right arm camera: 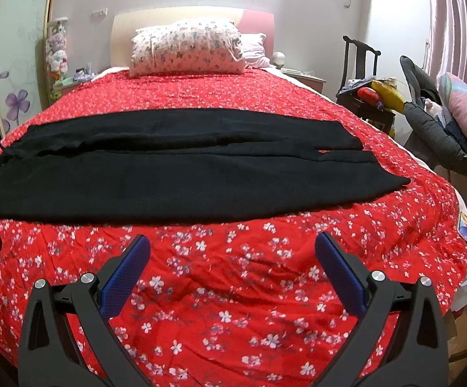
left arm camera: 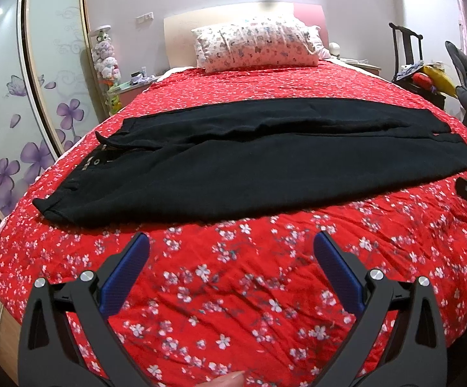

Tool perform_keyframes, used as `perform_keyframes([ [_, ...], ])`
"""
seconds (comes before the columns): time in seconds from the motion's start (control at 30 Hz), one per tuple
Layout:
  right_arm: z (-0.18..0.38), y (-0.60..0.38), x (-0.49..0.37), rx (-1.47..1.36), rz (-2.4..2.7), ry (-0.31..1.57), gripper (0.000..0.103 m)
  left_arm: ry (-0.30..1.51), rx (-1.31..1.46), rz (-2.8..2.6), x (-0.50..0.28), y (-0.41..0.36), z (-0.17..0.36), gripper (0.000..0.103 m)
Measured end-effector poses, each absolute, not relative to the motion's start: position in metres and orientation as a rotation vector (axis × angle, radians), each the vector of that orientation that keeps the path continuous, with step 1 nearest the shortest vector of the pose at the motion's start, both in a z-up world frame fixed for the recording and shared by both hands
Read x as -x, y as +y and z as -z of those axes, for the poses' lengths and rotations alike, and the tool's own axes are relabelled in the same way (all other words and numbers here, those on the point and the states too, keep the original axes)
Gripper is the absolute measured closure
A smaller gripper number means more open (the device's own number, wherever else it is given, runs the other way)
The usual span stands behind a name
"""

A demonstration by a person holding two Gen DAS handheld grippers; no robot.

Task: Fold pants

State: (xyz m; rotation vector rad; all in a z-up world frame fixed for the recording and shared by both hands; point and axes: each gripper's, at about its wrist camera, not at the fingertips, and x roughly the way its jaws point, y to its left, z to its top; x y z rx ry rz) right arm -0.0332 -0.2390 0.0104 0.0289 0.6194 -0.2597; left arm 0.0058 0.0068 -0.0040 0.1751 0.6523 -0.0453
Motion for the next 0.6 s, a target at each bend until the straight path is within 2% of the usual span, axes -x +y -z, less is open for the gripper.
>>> perform_keyframes([
  [0.27, -0.032, -0.284, 0.021, -0.162, 0.113, 0.600, 0.001, 0.635, -0.082, 0.004, -0.039, 0.012, -0.027, 0.002],
  [0.43, -0.067, -0.356, -0.033, -0.225, 0.077, 0.631, 0.001, 0.585, 0.098, 0.014, -0.072, 0.014, -0.048, 0.002],
  [0.6, -0.083, -0.446, -0.112, -0.296, 0.178, 0.693, 0.001, 0.583, 0.308, 0.084, -0.113, 0.022, -0.035, 0.002],
])
